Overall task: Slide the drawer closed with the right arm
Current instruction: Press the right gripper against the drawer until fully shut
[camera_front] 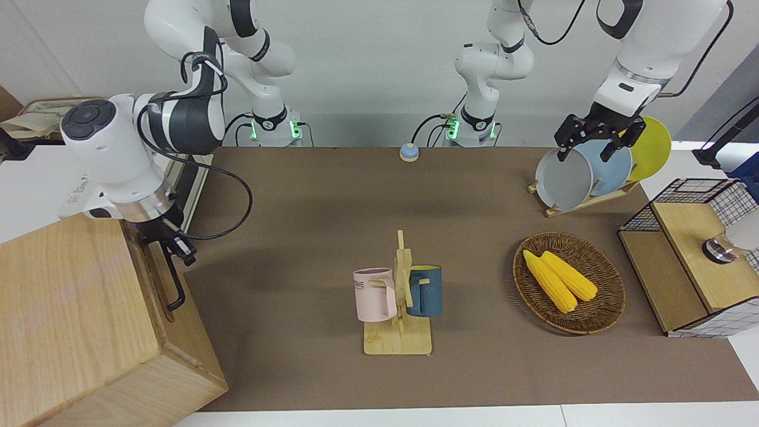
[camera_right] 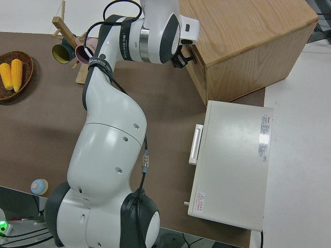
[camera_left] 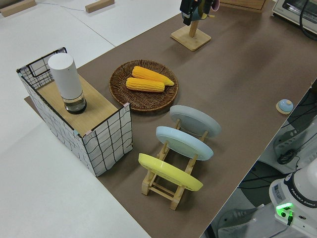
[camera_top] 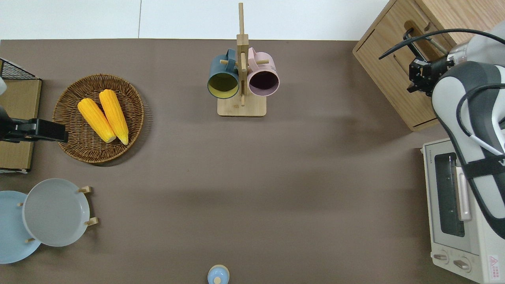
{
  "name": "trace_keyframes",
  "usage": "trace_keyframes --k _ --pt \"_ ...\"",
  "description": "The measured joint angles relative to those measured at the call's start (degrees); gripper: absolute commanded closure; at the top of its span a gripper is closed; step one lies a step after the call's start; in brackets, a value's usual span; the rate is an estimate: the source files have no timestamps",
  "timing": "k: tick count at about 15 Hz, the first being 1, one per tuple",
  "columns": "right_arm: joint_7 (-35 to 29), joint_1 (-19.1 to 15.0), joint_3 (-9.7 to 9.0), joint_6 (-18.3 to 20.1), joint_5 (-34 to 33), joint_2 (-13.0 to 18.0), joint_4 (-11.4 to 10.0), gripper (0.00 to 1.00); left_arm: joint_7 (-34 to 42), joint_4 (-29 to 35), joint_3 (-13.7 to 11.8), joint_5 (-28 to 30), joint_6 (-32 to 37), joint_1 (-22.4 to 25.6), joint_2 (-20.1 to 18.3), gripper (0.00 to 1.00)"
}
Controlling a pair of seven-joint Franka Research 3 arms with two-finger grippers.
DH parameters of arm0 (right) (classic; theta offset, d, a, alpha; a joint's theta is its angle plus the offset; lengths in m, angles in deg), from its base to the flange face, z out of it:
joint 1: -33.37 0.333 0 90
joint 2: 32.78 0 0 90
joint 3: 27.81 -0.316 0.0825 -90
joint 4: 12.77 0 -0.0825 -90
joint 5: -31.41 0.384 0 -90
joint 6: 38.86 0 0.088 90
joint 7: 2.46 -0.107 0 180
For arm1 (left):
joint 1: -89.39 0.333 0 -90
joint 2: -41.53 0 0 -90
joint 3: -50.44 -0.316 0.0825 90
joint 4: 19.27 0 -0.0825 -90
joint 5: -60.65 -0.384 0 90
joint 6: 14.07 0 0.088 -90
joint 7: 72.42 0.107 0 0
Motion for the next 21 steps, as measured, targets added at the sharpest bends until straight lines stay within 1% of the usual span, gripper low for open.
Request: trace_keyframes --k 9,19,21 --pt "2.93 0.11 0.44 0.77 0.34 0.22 -0.01 1.000 0.00 0.00 0.00 0.00 0.00 0.00 0.00 0.00" --pt "3.23 0.29 0.64 0.96 0.34 0.28 0.00 1.000 0.00 0.00 0.00 0.00 0.00 0.00 0.00 0.00" --pt "2.34 0.30 0.50 1.56 0.34 0.29 0.01 1.000 0.00 0.00 0.00 0.00 0.00 0.00 0.00 0.00"
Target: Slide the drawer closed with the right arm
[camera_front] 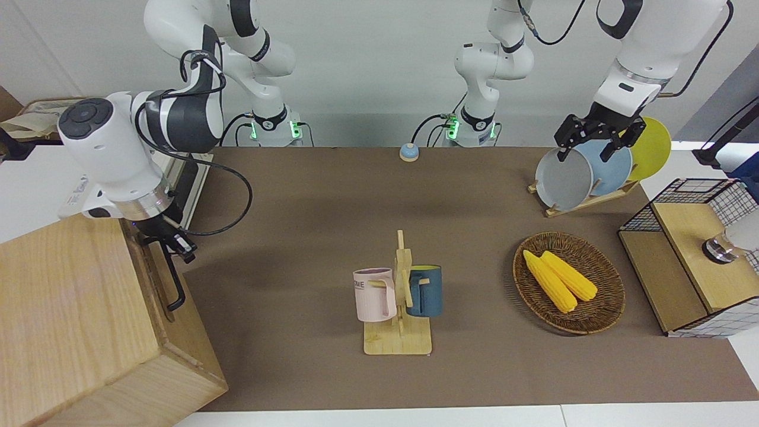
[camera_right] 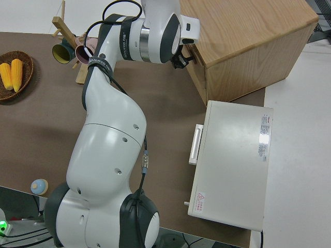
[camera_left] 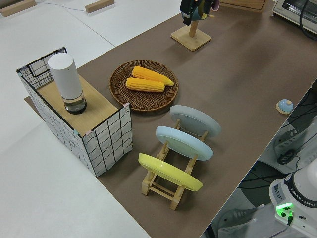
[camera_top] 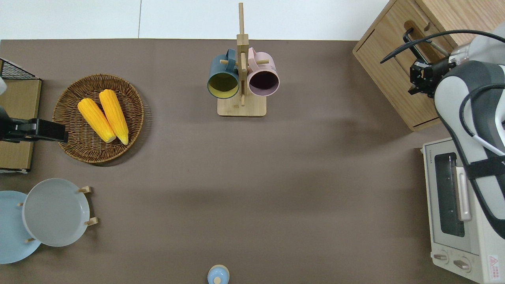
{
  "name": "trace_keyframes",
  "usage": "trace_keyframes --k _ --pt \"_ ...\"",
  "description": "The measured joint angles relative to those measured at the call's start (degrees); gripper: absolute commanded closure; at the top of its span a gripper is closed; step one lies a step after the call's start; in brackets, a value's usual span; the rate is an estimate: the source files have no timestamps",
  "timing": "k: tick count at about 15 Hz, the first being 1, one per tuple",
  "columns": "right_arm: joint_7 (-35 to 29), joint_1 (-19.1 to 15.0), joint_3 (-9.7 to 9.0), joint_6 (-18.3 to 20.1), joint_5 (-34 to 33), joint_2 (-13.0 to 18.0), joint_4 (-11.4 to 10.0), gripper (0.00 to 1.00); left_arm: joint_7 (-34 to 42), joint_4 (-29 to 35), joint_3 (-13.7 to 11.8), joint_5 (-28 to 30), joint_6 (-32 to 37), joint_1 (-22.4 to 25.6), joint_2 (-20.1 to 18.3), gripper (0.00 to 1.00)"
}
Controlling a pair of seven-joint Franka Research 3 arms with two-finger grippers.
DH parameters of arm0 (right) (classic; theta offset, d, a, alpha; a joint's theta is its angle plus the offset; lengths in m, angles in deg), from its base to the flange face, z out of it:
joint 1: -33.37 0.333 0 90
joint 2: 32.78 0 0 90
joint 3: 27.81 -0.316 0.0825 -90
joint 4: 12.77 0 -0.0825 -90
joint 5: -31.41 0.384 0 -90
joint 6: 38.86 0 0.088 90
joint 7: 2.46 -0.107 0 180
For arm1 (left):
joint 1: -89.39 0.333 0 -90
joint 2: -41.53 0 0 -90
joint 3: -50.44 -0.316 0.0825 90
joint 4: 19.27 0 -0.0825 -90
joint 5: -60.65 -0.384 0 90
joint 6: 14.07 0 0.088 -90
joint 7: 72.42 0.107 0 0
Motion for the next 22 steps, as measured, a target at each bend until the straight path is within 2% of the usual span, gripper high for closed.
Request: trace_keyframes --k 2,6,8,11,13,19,22 --pt "-2.13 1.02 -0.84 1.88 -0.87 0.15 0.13 1.000 0.00 0.00 0.00 0.00 0.00 0.00 0.00 0.00" --pt "-3.36 6.87 -1.45 5.46 -3.75 1.70 0.32 1.000 0.00 0.00 0.00 0.00 0.00 0.00 0.00 0.00" --pt "0.72 8.76 -1.49 7.65 -4.43 2.75 0.32 1.000 0.00 0.00 0.00 0.00 0.00 0.00 0.00 0.00" --pt "8.22 8.87 -1.25 10.52 -4.52 4.83 -0.16 1.000 0.00 0.00 0.00 0.00 0.00 0.00 0.00 0.00" --pt "11.48 8.10 -1.05 11.40 -4.52 7.44 -1.65 1.000 0.00 0.00 0.00 0.00 0.00 0.00 0.00 0.00" --pt "25.16 3.50 -0.74 14.85 -4.52 17.87 -9.23 1.000 0.00 0.00 0.00 0.00 0.00 0.00 0.00 0.00" --pt "29.83 1.11 -0.68 15.65 -4.52 21.74 -12.21 1.000 0.00 0.00 0.00 0.00 0.00 0.00 0.00 0.00"
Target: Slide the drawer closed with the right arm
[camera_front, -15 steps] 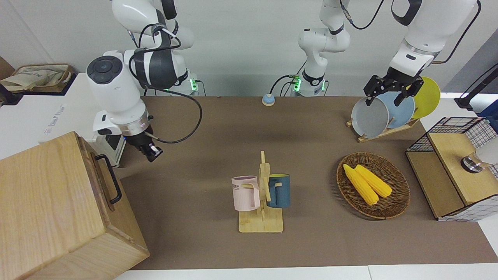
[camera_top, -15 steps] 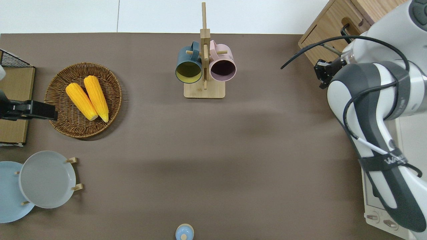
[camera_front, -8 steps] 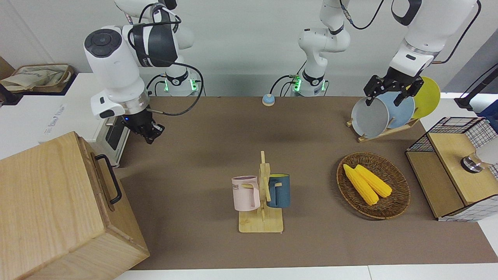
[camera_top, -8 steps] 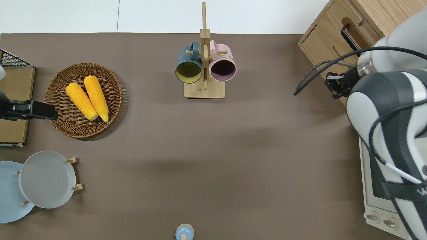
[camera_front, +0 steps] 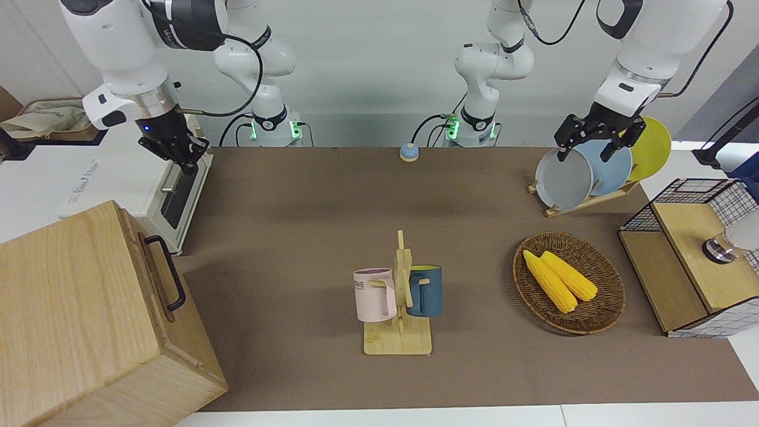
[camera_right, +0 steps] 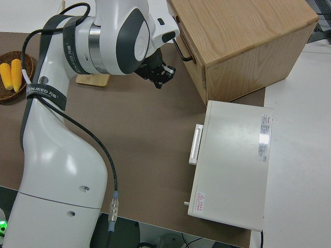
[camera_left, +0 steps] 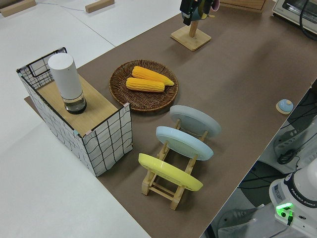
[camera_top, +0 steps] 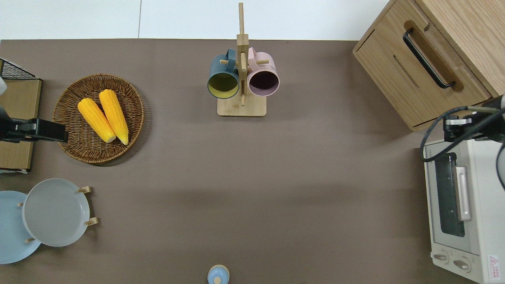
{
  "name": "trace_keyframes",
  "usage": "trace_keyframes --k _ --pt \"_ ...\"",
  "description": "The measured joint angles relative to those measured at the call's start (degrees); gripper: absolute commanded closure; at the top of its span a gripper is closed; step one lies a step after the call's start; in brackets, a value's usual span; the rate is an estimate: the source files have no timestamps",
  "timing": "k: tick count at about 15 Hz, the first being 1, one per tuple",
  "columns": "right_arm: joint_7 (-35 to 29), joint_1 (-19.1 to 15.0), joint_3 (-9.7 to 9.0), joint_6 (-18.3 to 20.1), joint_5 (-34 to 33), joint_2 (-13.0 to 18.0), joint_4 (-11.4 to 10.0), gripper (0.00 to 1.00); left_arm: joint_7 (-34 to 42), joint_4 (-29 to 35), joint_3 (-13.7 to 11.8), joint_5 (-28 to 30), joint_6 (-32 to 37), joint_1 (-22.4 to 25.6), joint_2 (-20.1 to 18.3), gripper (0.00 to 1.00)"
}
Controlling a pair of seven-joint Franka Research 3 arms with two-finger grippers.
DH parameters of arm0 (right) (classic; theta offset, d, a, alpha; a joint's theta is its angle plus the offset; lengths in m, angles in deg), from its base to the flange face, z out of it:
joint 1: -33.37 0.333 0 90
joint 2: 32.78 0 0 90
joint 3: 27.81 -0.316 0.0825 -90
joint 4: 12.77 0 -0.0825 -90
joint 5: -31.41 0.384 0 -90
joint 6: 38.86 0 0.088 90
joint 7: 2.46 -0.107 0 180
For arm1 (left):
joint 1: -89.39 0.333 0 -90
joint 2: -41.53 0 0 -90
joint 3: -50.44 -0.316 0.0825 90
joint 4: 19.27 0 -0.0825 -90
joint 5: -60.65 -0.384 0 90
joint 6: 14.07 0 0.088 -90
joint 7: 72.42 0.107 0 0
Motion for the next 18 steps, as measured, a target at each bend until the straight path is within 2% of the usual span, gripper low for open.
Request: trace_keyframes --k 3,4,5,6,7,8,13,18 --pt "3.12 -1.71 0.01 0.43 0.01 3.45 -3.04 1.000 0.00 0.00 0.00 0.00 0.00 0.00 0.00 0.00" --pt "3.39 -1.85 0.00 0.79 0.01 3.96 -3.53 0.953 0.00 0.00 0.00 0.00 0.00 0.00 0.00 0.00" --pt "3.63 -1.89 0.00 1.48 0.01 4.32 -3.81 0.760 0.00 0.00 0.00 0.00 0.00 0.00 0.00 0.00" --pt "3.72 -1.89 -0.01 1.99 0.01 4.46 -3.85 0.489 0.00 0.00 0.00 0.00 0.00 0.00 0.00 0.00" --pt "3.73 -1.89 -0.08 2.40 0.01 4.51 -3.85 0.069 0.00 0.00 0.00 0.00 0.00 0.00 0.00 0.00" --pt "3.73 -1.88 -0.14 2.55 0.01 4.51 -3.85 0.011 0.00 0.00 0.00 0.00 0.00 0.00 0.00 0.00" --pt "3.73 -1.78 -0.63 2.72 0.19 4.51 -3.18 0.011 0.00 0.00 0.00 0.00 0.00 0.00 0.00 0.00" --pt "3.81 -1.66 -0.79 3.83 1.64 3.52 -0.79 0.011 0.00 0.00 0.00 0.00 0.00 0.00 0.00 0.00"
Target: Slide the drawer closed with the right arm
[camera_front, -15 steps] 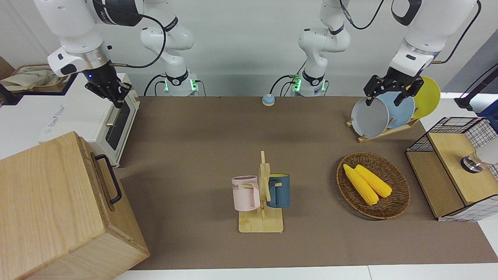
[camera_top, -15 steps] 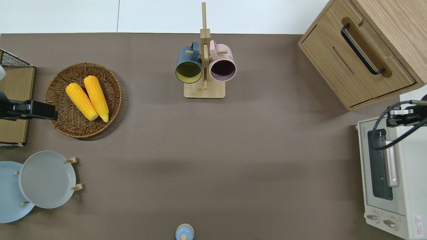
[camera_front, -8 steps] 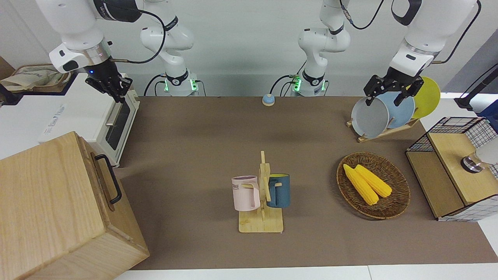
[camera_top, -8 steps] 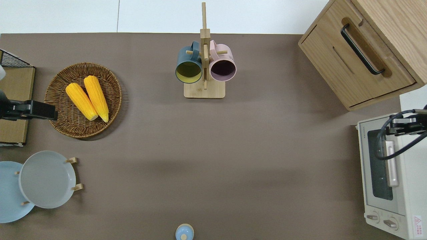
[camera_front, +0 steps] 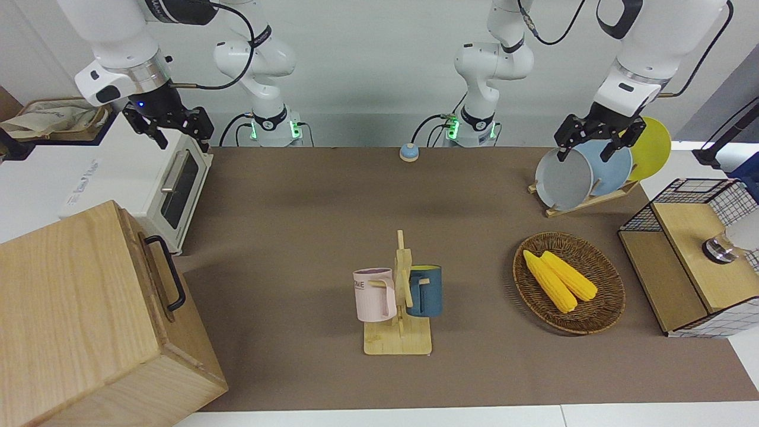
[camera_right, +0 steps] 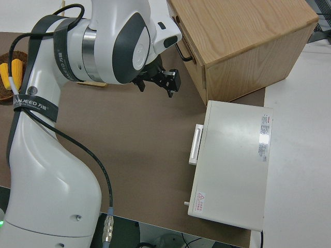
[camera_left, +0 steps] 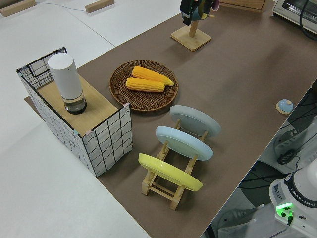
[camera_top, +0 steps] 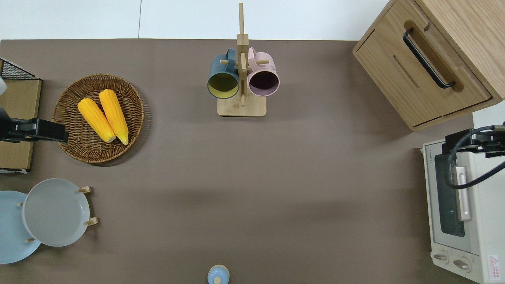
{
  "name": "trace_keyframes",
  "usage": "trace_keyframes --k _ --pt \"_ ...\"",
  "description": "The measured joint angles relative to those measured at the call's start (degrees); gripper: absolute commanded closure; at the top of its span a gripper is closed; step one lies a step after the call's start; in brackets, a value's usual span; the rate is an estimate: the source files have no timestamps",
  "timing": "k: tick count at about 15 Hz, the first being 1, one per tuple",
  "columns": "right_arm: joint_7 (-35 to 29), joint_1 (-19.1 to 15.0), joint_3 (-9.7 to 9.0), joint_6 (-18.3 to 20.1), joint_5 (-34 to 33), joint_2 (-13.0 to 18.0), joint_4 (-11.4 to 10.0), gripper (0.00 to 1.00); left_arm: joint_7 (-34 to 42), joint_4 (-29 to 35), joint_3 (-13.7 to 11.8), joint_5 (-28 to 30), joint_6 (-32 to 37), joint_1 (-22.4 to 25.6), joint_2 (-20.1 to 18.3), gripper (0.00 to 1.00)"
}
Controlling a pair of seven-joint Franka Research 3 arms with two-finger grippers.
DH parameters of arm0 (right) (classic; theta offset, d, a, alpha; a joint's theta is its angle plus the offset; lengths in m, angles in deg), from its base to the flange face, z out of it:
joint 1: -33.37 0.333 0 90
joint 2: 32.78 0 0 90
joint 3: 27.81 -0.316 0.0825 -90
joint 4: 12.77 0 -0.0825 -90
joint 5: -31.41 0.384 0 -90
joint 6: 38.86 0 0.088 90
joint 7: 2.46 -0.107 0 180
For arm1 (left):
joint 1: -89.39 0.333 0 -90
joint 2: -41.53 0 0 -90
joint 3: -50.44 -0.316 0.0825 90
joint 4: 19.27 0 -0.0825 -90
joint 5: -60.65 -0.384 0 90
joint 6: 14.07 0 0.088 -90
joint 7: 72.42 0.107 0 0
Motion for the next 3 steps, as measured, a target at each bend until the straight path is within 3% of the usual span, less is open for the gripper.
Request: trace_keyframes --k 3 --pt "0.02 0.09 -0.12 0.04 0.00 -0.68 0.56 0.011 0.00 0.00 0.00 0.00 0.00 0.00 0.00 0.00"
